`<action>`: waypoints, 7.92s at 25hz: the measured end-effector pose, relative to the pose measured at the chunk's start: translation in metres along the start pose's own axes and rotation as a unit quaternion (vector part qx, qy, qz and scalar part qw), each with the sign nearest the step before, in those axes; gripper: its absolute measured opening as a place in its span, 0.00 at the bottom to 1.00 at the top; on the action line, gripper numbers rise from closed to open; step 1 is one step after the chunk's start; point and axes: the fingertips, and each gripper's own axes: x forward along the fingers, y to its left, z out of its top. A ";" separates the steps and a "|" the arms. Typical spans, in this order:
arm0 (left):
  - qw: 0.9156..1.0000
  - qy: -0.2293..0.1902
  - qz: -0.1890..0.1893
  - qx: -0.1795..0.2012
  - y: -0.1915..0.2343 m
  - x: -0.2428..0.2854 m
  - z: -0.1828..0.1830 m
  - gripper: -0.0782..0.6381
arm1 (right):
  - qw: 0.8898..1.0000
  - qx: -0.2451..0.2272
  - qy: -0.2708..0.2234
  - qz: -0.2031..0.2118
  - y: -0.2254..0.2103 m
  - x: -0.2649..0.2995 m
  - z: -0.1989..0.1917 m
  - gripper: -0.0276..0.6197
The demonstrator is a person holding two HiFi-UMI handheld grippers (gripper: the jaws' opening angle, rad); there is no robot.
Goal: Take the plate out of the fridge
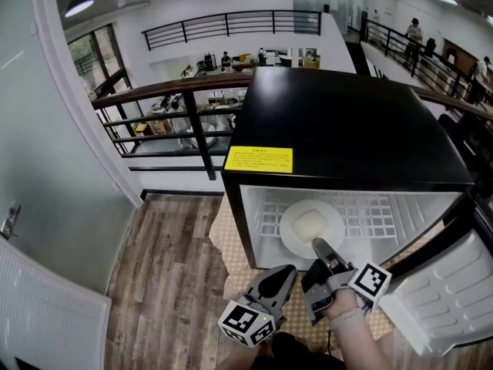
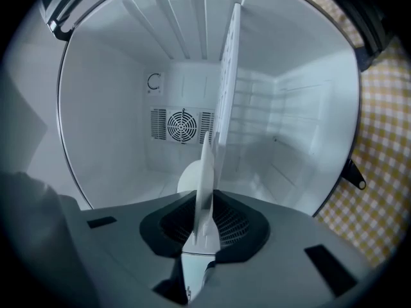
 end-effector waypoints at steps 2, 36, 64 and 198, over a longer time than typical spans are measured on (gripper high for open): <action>1.000 0.000 0.001 -0.001 0.001 0.000 0.000 0.13 | 1.000 0.007 0.000 0.004 -0.001 0.000 -0.002 0.15; 1.000 0.006 -0.003 0.004 -0.008 -0.005 -0.002 0.13 | 0.999 0.033 -0.023 0.020 -0.001 -0.016 0.001 0.13; 1.000 0.008 -0.017 0.013 -0.036 -0.025 0.000 0.13 | 0.997 0.048 -0.049 0.026 -0.002 -0.061 -0.007 0.12; 0.999 0.010 0.001 0.051 -0.275 -0.217 -0.055 0.13 | 0.996 0.078 -0.026 0.046 -0.023 -0.373 -0.120 0.13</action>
